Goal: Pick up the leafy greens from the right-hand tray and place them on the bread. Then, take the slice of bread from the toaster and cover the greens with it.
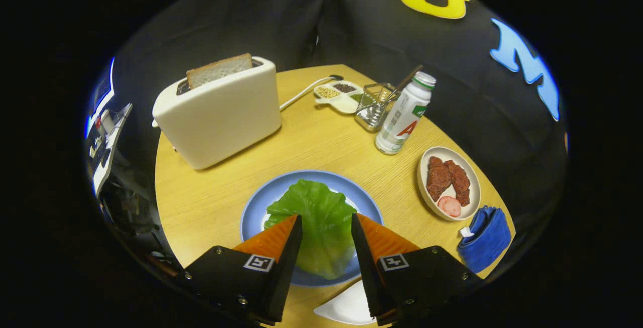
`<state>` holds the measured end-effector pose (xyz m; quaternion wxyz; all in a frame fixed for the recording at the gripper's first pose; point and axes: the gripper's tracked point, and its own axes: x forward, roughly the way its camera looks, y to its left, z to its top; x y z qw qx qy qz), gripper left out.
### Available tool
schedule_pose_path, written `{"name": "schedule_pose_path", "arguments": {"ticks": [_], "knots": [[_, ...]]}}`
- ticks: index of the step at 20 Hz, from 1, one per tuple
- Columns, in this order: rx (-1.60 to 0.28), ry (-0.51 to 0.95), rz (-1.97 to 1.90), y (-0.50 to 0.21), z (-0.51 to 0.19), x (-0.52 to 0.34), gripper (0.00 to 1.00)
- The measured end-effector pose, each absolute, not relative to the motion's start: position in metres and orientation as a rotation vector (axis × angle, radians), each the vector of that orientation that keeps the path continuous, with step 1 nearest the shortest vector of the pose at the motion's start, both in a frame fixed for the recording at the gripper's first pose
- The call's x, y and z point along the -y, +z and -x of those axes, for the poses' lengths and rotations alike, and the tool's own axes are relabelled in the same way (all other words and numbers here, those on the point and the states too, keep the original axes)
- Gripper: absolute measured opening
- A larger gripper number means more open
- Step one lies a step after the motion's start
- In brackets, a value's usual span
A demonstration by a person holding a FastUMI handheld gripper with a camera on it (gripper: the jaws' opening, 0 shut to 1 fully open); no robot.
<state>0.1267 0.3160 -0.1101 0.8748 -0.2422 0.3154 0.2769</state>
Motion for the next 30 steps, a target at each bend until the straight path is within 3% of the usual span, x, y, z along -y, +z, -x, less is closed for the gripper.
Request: {"name": "schedule_pose_path", "arguments": {"ticks": [5,13,24,30], "knots": [[-0.366,0.421,0.278,-0.08,-0.106,-0.334,0.61],[-0.128,0.295,0.055,-0.066,-0.09,-0.425,0.61],[-0.041,0.401,0.044,-0.062,-0.069,-0.569,0.61],[-0.095,0.353,0.047,-0.079,-0.091,-0.597,0.61]]}}
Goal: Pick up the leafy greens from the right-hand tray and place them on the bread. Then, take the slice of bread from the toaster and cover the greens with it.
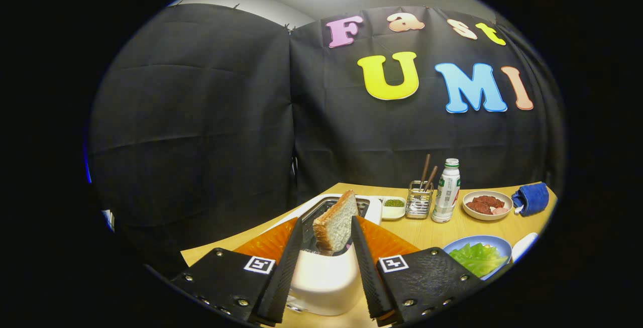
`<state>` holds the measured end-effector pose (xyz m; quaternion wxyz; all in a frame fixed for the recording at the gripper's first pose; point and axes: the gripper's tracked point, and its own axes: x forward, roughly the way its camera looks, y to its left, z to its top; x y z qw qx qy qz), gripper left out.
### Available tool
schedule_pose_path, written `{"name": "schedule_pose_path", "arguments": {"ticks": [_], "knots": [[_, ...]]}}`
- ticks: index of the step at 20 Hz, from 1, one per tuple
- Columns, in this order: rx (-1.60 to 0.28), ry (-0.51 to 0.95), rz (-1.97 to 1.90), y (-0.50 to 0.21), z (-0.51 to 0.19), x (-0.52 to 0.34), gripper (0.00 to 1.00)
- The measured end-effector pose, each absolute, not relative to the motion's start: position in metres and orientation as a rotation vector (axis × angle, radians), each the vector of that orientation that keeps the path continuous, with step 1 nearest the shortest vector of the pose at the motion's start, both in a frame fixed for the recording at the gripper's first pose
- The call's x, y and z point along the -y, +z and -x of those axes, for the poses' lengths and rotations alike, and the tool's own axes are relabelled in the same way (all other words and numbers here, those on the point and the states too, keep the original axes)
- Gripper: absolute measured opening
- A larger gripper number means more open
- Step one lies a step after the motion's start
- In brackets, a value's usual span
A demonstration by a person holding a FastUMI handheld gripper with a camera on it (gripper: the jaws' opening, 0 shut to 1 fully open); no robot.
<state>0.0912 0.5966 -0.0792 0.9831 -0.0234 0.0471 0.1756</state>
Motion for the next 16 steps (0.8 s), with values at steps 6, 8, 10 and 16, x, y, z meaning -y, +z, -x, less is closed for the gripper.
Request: {"name": "schedule_pose_path", "arguments": {"ticks": [6,8,10,16], "knots": [[-0.112,0.256,0.052,-0.082,-0.114,-0.596,0.59],[-0.111,0.237,0.054,-0.081,-0.115,-0.592,0.59],[-0.11,0.217,0.05,-0.082,-0.116,-0.59,0.59],[-0.123,0.196,0.051,-0.086,-0.123,-0.594,0.18]]}}
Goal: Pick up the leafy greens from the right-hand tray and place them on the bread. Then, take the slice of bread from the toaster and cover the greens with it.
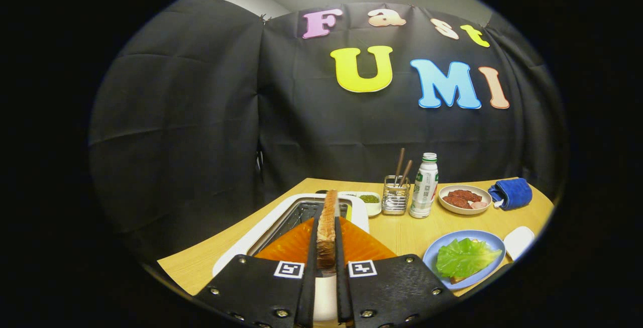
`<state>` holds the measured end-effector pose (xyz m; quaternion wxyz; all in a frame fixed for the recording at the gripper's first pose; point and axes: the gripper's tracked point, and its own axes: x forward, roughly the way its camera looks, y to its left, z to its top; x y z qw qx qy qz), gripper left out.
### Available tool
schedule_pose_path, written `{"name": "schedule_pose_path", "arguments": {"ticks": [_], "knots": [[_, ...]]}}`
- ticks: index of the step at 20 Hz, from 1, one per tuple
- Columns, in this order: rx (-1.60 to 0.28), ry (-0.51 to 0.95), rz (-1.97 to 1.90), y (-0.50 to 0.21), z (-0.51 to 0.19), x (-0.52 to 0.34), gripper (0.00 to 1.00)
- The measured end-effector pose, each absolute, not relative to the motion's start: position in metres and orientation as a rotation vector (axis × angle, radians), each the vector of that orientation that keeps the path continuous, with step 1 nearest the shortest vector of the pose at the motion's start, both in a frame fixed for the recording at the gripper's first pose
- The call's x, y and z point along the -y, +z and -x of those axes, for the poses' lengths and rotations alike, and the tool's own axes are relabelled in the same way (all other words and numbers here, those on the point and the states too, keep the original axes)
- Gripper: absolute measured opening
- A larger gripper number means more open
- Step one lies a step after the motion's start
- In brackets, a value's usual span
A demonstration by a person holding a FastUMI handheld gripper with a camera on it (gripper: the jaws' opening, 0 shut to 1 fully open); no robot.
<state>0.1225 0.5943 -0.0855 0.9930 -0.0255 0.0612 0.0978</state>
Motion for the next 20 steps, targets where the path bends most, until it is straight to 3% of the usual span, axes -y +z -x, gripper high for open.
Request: {"name": "schedule_pose_path", "arguments": {"ticks": [2,3,4,5,13,20], "knots": [[-0.109,0.19,0.068,-0.088,-0.126,-0.59,0.18],[-0.105,0.196,0.086,-0.083,-0.122,-0.592,0.09],[-0.092,0.201,0.103,-0.087,-0.124,-0.594,0.09],[-0.078,0.203,0.125,-0.087,-0.126,-0.595,0.03],[-0.099,0.221,0.042,-0.08,-0.129,-0.59,0.03],[-0.024,0.271,-0.016,-0.009,-0.121,-0.594,0.03]]}}
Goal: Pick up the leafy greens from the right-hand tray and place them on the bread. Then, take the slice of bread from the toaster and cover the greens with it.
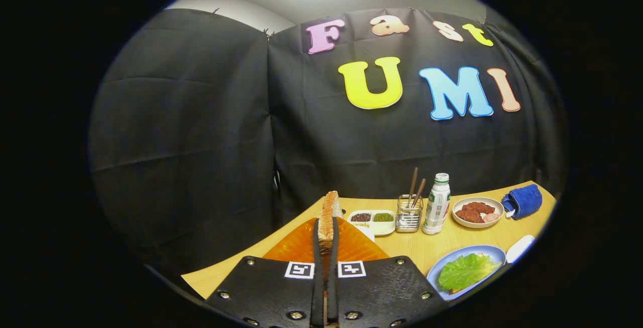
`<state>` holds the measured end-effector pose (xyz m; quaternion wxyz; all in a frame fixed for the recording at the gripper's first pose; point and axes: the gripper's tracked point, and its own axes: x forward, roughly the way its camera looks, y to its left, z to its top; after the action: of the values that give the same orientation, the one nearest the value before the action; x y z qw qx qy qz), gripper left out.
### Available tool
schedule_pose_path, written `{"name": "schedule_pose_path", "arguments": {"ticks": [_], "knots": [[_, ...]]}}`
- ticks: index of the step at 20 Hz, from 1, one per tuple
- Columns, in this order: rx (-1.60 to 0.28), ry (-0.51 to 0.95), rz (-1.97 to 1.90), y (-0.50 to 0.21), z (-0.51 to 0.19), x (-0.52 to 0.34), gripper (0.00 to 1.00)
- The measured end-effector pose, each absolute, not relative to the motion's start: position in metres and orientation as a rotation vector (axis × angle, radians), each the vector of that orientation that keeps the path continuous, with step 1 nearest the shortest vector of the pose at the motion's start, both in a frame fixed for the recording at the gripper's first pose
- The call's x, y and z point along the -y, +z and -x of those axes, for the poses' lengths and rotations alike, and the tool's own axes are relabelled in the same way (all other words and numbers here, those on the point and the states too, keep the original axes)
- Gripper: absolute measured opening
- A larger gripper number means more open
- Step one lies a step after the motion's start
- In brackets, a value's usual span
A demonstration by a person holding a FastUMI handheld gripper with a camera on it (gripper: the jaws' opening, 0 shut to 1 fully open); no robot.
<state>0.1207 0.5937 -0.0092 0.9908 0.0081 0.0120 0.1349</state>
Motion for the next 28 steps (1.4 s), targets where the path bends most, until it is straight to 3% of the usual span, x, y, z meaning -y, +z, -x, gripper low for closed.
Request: {"name": "schedule_pose_path", "arguments": {"ticks": [8,20,28], "knots": [[-0.011,0.262,-0.03,0.016,-0.113,-0.542,0.03],[-0.109,0.048,-0.027,-0.051,-0.119,-0.387,0.03],[-0.169,0.011,-0.07,-0.084,-0.12,-0.345,0.03]]}}
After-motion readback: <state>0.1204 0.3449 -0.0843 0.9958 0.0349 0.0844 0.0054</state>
